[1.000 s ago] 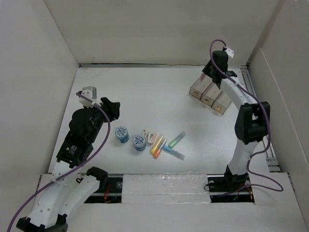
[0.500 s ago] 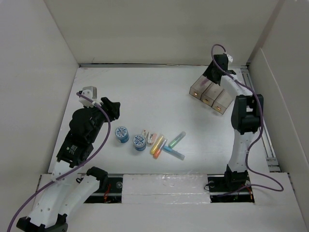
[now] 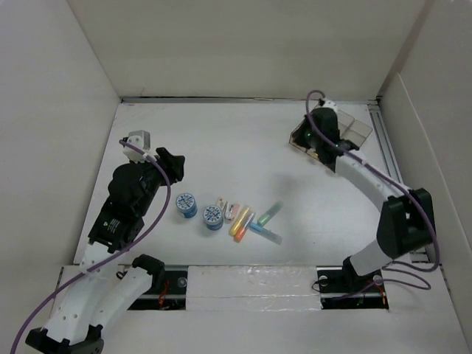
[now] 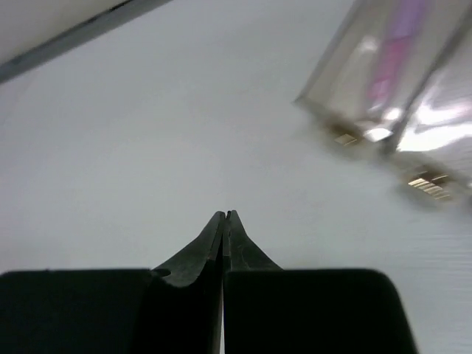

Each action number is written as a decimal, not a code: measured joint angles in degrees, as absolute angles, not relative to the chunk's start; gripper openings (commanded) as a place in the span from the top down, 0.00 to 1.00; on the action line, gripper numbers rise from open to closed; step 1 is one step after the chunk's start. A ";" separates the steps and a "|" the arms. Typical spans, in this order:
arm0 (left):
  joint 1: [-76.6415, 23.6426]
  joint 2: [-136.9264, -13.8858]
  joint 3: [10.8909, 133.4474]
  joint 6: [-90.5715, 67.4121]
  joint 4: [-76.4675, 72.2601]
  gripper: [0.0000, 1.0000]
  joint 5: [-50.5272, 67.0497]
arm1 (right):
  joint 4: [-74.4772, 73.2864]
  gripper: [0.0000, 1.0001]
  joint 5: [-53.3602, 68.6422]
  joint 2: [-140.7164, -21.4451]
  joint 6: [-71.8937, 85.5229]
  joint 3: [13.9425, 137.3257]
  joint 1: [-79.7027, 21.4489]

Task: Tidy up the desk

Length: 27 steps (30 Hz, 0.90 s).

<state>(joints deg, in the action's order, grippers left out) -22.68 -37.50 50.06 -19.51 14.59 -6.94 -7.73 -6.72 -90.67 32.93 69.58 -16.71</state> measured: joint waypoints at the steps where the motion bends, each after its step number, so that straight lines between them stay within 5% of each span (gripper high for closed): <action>1: -22.70 -37.65 50.04 -19.49 14.50 0.52 -6.87 | -6.17 0.99 -6.42 -87.66 32.99 66.30 -20.47; 6: -22.68 -38.11 49.82 -19.51 14.37 0.52 -6.48 | -5.54 0.60 -5.37 -78.94 34.22 52.14 -36.60; 7: -22.68 -38.22 49.74 -19.51 14.35 0.52 -6.42 | -8.05 0.40 -5.61 -77.36 34.52 48.53 -39.07; 9: -22.70 -38.35 49.60 -19.51 14.37 0.52 -6.35 | -10.35 0.32 -5.50 -75.64 35.44 45.65 -40.69; 16: -22.68 -38.65 49.50 -19.51 14.35 0.52 -6.24 | -16.36 0.32 -5.21 -69.80 41.19 39.48 -45.93; 27: -22.68 -38.59 49.50 -19.51 14.35 0.52 -6.15 | -14.24 0.35 -5.63 -80.44 45.56 38.89 -46.04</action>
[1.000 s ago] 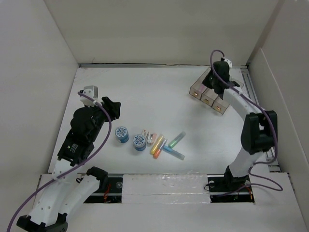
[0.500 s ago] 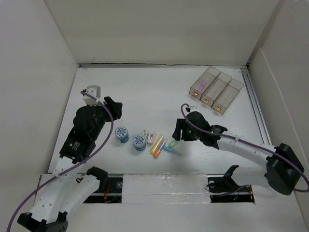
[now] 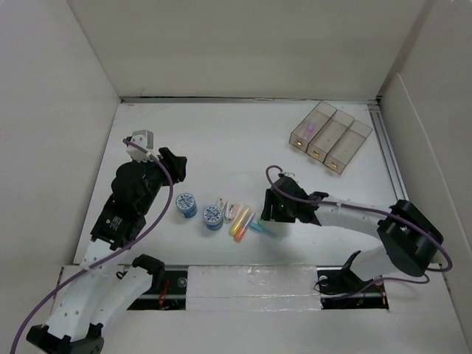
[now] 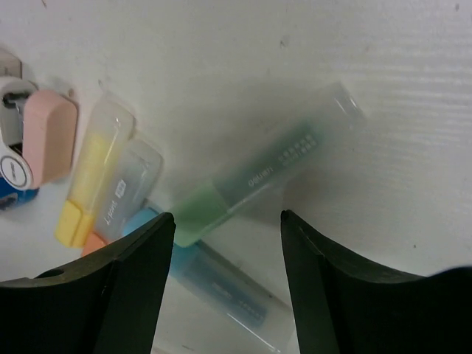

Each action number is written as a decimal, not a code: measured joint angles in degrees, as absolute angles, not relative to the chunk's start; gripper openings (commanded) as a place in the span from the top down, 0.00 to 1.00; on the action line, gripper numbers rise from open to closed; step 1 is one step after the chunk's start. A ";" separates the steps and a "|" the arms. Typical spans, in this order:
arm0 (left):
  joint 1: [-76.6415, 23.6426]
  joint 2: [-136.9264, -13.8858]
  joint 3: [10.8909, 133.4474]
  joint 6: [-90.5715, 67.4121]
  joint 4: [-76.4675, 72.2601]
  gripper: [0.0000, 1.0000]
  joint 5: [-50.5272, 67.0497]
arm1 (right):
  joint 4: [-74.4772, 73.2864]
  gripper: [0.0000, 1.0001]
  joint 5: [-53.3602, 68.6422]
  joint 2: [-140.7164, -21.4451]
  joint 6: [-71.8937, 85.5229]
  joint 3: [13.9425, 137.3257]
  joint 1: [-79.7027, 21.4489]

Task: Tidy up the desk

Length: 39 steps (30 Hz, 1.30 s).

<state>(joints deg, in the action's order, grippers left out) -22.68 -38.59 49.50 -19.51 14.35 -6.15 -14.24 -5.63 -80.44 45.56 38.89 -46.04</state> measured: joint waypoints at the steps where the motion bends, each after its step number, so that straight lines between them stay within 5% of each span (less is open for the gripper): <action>1: -22.68 -38.50 49.50 -19.51 14.35 0.52 -6.11 | -13.50 0.36 -5.91 -81.23 45.52 39.46 -45.76; 9: -22.68 -37.76 49.50 -19.51 14.35 0.52 -6.04 | -11.77 0.45 -9.67 -85.78 45.52 42.46 -43.42; 16: -22.70 -37.69 49.50 -19.51 14.35 0.52 -6.04 | -13.76 0.41 -15.42 -88.18 44.99 45.25 -42.70; 23: -22.68 -37.65 49.50 -19.51 14.35 0.52 -6.07 | -17.93 0.54 -20.29 -92.73 42.81 50.30 -42.87; 30: -22.70 -37.65 49.50 -19.51 14.35 0.52 -6.07 | -17.93 0.92 -20.75 -94.11 41.74 51.57 -44.05; 39: -22.70 -37.65 49.50 -19.51 14.35 0.52 -6.04 | -14.92 0.93 -15.90 -93.14 39.33 56.62 -37.04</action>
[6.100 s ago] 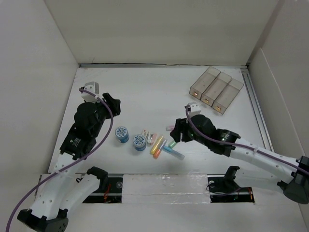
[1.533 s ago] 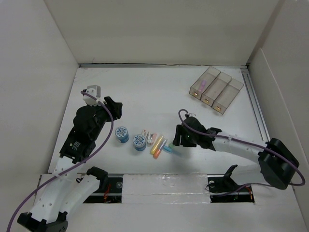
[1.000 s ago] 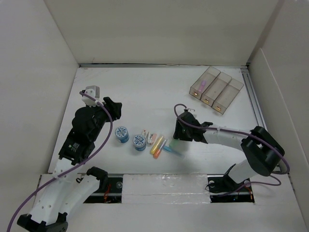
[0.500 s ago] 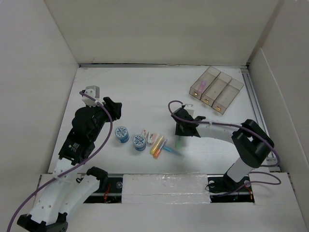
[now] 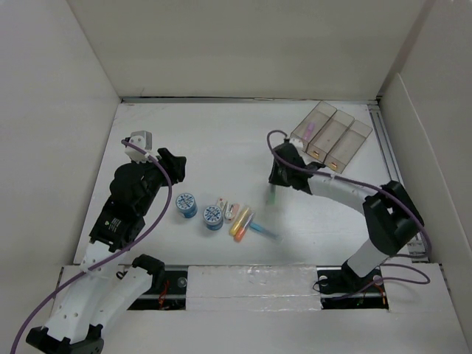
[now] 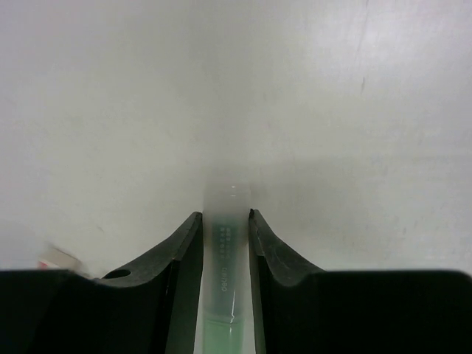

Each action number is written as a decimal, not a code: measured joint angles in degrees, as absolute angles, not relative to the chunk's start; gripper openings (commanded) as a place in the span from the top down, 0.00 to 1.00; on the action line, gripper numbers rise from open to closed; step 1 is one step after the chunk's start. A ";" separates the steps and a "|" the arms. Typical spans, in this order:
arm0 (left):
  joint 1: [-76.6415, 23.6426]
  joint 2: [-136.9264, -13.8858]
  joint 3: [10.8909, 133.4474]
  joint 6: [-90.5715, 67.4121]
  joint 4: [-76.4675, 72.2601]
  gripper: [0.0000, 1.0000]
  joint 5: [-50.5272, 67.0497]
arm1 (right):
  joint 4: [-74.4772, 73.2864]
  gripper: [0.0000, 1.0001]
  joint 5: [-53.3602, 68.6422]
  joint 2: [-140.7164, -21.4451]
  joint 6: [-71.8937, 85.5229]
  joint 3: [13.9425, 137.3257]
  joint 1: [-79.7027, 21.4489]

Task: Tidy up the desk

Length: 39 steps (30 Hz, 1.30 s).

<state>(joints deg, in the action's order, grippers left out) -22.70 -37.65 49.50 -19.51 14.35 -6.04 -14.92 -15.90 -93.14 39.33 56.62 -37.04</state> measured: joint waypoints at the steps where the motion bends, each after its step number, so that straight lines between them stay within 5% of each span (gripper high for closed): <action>1: -22.68 -37.65 49.50 -19.51 14.35 0.52 -6.04 | -14.26 0.92 -15.90 -92.42 38.74 58.02 -35.35; 9: -22.68 -37.47 49.50 -19.51 14.35 0.52 -6.04 | -4.01 0.90 -16.71 -92.47 36.25 73.54 -15.40; 18: -22.70 -36.99 49.50 -19.51 14.35 0.52 -6.04 | -4.47 0.86 -15.97 -114.08 34.87 91.07 -4.95; 21: -22.68 -36.99 49.50 -19.51 14.35 0.52 -6.04 | -6.48 0.68 -15.16 -117.73 34.59 92.58 -4.45; 22: -22.68 -37.01 49.50 -19.51 14.35 0.52 -6.04 | -7.07 0.47 -14.87 -118.24 34.50 92.58 -4.43; 25: -22.68 -37.01 49.50 -19.51 14.35 0.52 -6.04 | -8.16 0.21 -13.93 -118.54 34.48 92.58 -4.40; 28: -22.68 -37.15 49.50 -19.49 14.35 0.52 -6.04 | -8.08 0.16 -12.93 -116.81 34.46 91.72 -4.40; 30: -22.70 -37.34 49.50 -19.49 14.35 0.52 -6.02 | -7.55 0.22 -12.47 -113.71 34.46 89.14 -4.71; 31: -22.70 -37.41 49.50 -19.49 14.35 0.52 -6.04 | -6.92 0.39 -12.14 -111.24 34.44 86.85 -4.89; 32: -22.68 -37.47 49.50 -19.49 14.35 0.52 -6.04 | -6.55 0.82 -11.42 -108.60 34.44 84.42 -5.32; 36: -22.68 -37.67 49.47 -19.35 14.35 0.52 -6.04 | -0.78 0.98 -9.21 -93.19 33.98 70.32 -12.14; 38: -22.68 -37.76 49.47 -19.35 14.35 0.52 -6.04 | 0.97 0.95 -7.22 -85.60 33.04 62.76 -19.70; 39: -22.68 -37.85 49.47 -19.35 14.35 0.52 -6.00 | 1.41 0.83 -6.42 -83.13 32.40 59.99 -23.99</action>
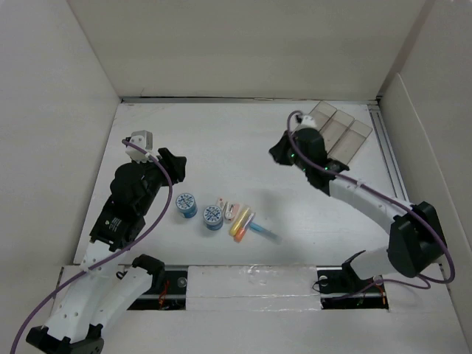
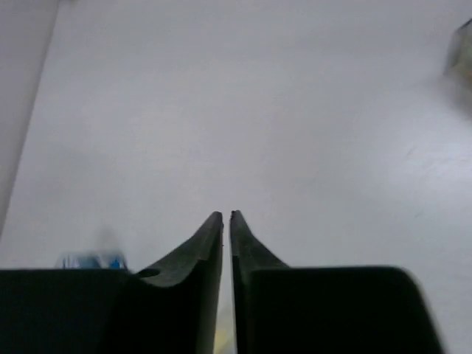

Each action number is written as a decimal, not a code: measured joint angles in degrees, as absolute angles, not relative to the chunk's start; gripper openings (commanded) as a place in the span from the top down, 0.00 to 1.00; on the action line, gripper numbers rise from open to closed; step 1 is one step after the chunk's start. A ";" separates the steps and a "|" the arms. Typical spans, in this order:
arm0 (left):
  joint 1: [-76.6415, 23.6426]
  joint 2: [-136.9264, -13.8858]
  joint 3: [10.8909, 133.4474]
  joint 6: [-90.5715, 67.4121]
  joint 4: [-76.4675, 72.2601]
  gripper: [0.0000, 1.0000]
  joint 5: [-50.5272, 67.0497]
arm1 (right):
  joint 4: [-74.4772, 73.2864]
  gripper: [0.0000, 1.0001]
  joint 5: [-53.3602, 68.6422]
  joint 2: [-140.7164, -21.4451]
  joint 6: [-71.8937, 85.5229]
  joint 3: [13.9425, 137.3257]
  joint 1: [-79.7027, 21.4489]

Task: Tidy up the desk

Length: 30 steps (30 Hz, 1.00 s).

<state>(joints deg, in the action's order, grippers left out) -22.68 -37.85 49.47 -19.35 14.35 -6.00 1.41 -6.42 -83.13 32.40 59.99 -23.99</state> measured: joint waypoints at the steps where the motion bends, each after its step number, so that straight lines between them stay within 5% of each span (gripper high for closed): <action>1: -22.70 -37.89 49.47 -19.35 14.35 0.52 -6.00 | 1.37 0.76 -5.45 -81.60 31.92 57.78 -28.21; 2: -22.68 -37.98 49.47 -19.35 14.35 0.52 -5.96 | 0.82 0.56 -4.93 -80.53 31.11 55.88 -32.77; 6: -22.68 -38.20 49.47 -19.35 14.35 0.52 -5.65 | -6.39 0.14 -3.29 -78.46 28.91 48.47 -44.95; 13: -22.68 -38.20 49.47 -19.33 14.35 0.52 -5.61 | -21.12 0.06 -3.03 -71.31 30.81 41.78 -55.64; 22: -22.70 -38.20 49.47 -19.35 14.35 0.52 -5.61 | -24.56 0.21 -5.34 -78.61 34.54 42.57 -56.77; 25: -22.68 -38.17 49.47 -19.33 14.35 0.52 -5.63 | -25.61 0.38 -6.68 -82.81 34.92 43.59 -57.69; 26: -22.70 -38.15 49.47 -19.33 14.35 0.52 -5.63 | -26.06 0.57 -7.38 -83.64 35.16 44.10 -57.95; 29: -22.68 -38.13 49.47 -19.33 14.35 0.52 -5.63 | -27.03 0.86 -8.88 -84.73 36.07 45.25 -58.28; 30: -22.70 -38.11 49.47 -19.33 14.35 0.52 -5.63 | -27.33 0.87 -9.39 -84.88 36.51 45.56 -58.35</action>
